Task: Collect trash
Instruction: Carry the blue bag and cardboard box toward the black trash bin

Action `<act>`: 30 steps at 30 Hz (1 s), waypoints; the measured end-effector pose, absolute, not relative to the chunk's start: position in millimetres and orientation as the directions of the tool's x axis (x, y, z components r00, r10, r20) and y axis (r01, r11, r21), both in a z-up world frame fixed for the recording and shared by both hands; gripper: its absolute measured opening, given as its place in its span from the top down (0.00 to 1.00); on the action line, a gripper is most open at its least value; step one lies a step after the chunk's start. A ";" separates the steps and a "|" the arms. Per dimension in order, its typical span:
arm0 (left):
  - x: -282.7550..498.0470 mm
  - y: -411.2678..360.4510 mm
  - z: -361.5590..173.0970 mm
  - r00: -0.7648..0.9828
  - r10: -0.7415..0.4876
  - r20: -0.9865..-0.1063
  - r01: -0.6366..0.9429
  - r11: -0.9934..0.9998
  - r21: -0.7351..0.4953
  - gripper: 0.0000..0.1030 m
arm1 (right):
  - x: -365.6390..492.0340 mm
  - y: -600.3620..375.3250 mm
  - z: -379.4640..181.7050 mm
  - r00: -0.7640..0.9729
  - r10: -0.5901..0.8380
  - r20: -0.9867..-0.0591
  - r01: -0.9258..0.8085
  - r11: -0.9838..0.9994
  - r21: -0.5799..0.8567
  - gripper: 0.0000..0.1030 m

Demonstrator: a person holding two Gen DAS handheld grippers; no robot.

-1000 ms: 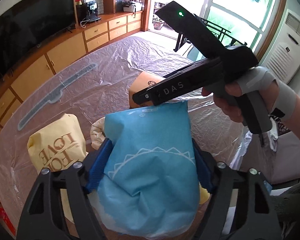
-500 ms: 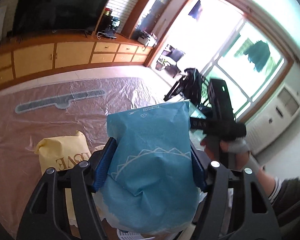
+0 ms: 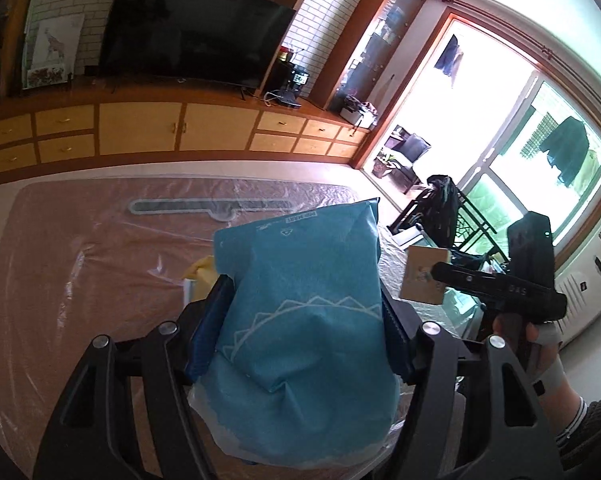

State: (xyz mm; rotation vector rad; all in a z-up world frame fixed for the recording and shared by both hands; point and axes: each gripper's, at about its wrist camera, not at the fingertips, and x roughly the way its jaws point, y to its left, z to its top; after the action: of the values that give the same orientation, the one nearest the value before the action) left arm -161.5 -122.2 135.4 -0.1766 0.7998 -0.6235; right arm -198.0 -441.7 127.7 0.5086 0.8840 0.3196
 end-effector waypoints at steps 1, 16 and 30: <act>-163.9 -118.7 135.7 0.545 -0.562 -0.622 0.443 0.823 -0.355 0.34 | -202.9 -439.9 129.0 0.598 0.471 -0.648 -0.065 0.835 0.547 0.41; -230.2 -100.6 129.1 0.604 -0.449 -0.658 0.401 0.885 -0.236 0.38 | -272.9 -402.4 139.9 0.552 0.519 -0.653 -0.186 0.840 0.510 0.42; -244.8 -102.5 115.1 0.558 -0.463 -0.689 0.393 0.878 -0.272 0.61 | -287.8 -376.1 135.6 0.511 0.533 -0.674 -0.246 0.842 0.480 0.42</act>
State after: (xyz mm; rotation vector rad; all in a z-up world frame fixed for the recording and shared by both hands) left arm -244.8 -102.5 115.1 -0.0907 0.8387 -0.5055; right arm -287.8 -376.1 135.6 0.3452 0.9229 0.4800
